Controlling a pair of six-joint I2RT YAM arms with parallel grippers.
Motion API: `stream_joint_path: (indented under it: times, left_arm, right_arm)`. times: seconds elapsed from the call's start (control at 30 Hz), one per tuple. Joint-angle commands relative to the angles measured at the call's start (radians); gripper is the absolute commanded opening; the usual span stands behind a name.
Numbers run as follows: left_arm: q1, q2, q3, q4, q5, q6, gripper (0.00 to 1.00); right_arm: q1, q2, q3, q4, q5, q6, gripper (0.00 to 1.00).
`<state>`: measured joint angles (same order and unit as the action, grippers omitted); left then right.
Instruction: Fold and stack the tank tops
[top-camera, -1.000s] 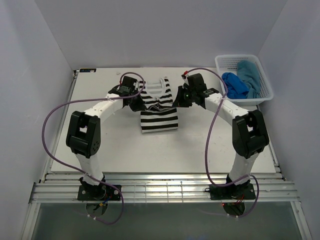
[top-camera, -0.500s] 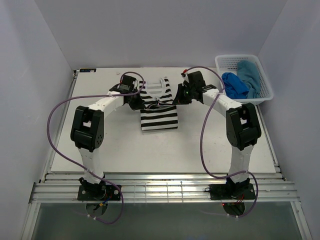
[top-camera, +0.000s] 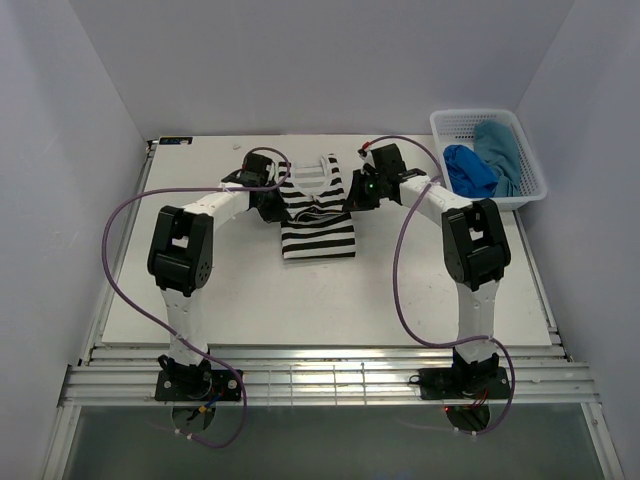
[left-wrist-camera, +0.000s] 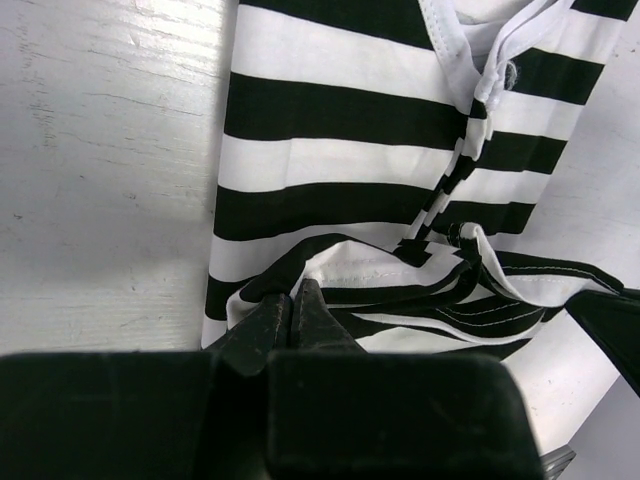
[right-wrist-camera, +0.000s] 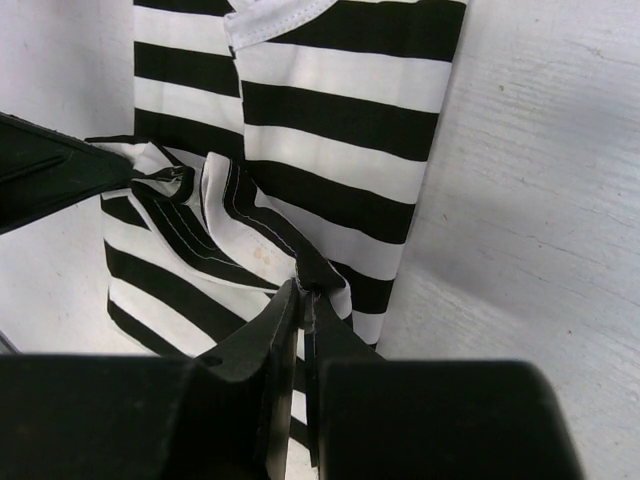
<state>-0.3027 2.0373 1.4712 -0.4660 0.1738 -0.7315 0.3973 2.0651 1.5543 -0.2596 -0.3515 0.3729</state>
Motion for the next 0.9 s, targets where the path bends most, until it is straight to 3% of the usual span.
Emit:
stream_joint_path:
  times: [0.0,0.1,0.2,0.27,0.3,0.33,0.4,0.43,0.47,0.57,0.6,0.7,0.87]
  left_arm:
    - [0.008,-0.009,0.035,0.017,0.012,0.015,0.04]
    - [0.010,0.000,0.044,0.018,0.018,0.017,0.07]
    - [0.010,0.004,0.054,0.018,0.029,0.024,0.22]
    - [0.010,0.003,0.060,0.018,0.029,0.026,0.32]
    - [0.008,-0.006,0.060,0.018,0.021,0.026,0.40]
    - [0.010,-0.011,0.060,0.018,0.016,0.026,0.50]
    - [0.010,-0.031,0.063,0.020,0.007,0.027,0.62]
    - [0.010,-0.041,0.064,0.018,0.004,0.029,0.69]
    - [0.010,-0.051,0.066,0.020,0.003,0.030,0.81]
    - [0.010,-0.100,0.060,0.018,-0.003,0.037,0.98]
    - [0.008,-0.115,0.055,0.018,-0.007,0.037,0.98]
    - [0.010,-0.179,0.014,0.024,0.016,0.030,0.98]
    - [-0.006,-0.299,-0.145,0.099,0.148,-0.025,0.98]
  right_arm:
    - [-0.008,0.029,0.050,0.020,-0.024,-0.011,0.08]
    - [-0.015,0.049,0.062,0.020,-0.026,0.001,0.08]
    - [-0.018,0.061,0.078,0.019,-0.046,0.006,0.12]
    - [-0.018,0.064,0.087,0.017,-0.049,0.003,0.21]
    - [-0.018,0.064,0.101,0.016,-0.052,0.001,0.26]
    - [-0.020,0.063,0.105,0.016,-0.066,-0.003,0.37]
    - [-0.021,0.052,0.119,0.004,-0.075,-0.011,0.45]
    - [-0.021,0.044,0.122,-0.001,-0.076,-0.020,0.53]
    - [-0.021,0.037,0.124,-0.004,-0.075,-0.023,0.58]
    - [-0.021,-0.014,0.095,-0.017,-0.086,-0.040,0.71]
    - [-0.020,-0.048,0.081,-0.020,-0.089,-0.043,0.74]
    - [-0.009,-0.120,-0.002,-0.013,-0.106,-0.060,0.94]
    - [0.020,-0.200,-0.169,0.065,-0.171,-0.036,0.90]
